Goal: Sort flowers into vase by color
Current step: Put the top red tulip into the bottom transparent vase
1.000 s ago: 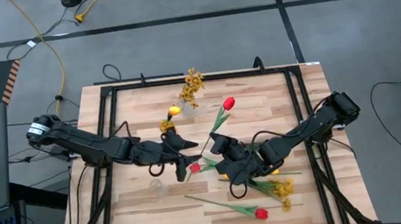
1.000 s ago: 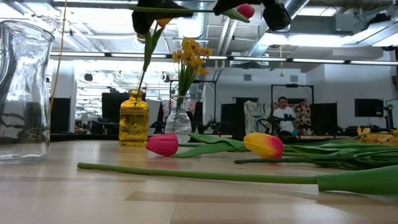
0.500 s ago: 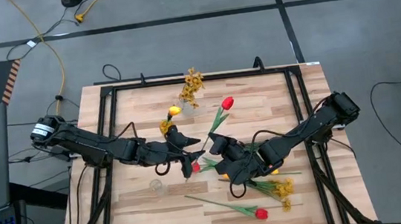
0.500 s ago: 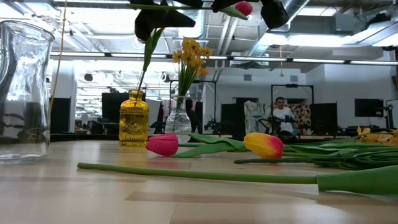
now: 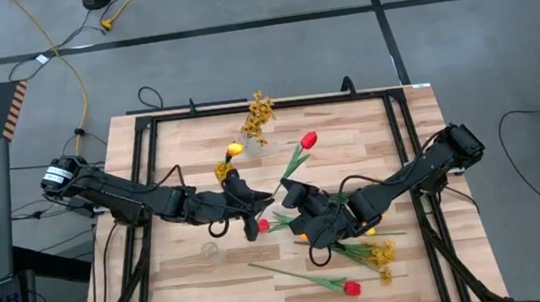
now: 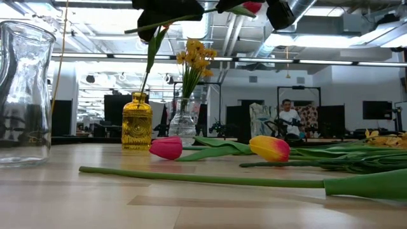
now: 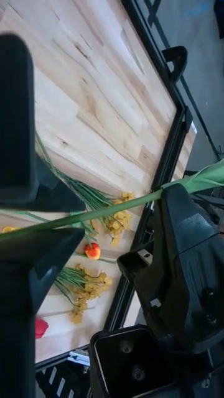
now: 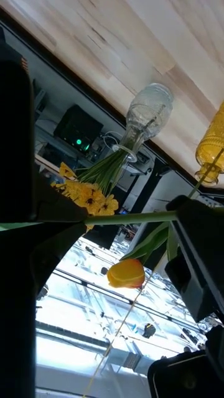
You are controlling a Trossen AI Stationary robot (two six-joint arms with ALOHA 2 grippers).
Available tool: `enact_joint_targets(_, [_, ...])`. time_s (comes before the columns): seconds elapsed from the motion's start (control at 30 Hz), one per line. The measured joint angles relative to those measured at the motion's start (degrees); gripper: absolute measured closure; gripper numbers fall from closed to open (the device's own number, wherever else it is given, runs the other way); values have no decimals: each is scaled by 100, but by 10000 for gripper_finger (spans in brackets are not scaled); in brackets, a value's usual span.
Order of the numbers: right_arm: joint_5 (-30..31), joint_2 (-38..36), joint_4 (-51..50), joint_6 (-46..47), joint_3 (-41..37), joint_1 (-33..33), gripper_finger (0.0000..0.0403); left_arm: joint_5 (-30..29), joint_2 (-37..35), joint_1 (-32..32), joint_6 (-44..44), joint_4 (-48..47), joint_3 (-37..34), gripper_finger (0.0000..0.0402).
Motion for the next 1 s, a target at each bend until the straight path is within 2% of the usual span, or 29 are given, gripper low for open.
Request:
enact_joint_targets(0.13, [0,0,0,7,0,0,366,-9,0,4,-2,-11,0,396])
enact_joint_targets(0.4, [-69,0,22,61,0,2,310,-46,-2,13,22,-7,0,400])
enact_joint_targets(0.67, [-70,0,31,724,0,34,248,-114,-74,13,127,20,0,401])
enact_joint_targets(1.0, [275,0,17,2097,0,302,247,-128,-560,11,421,-37,-2,401])
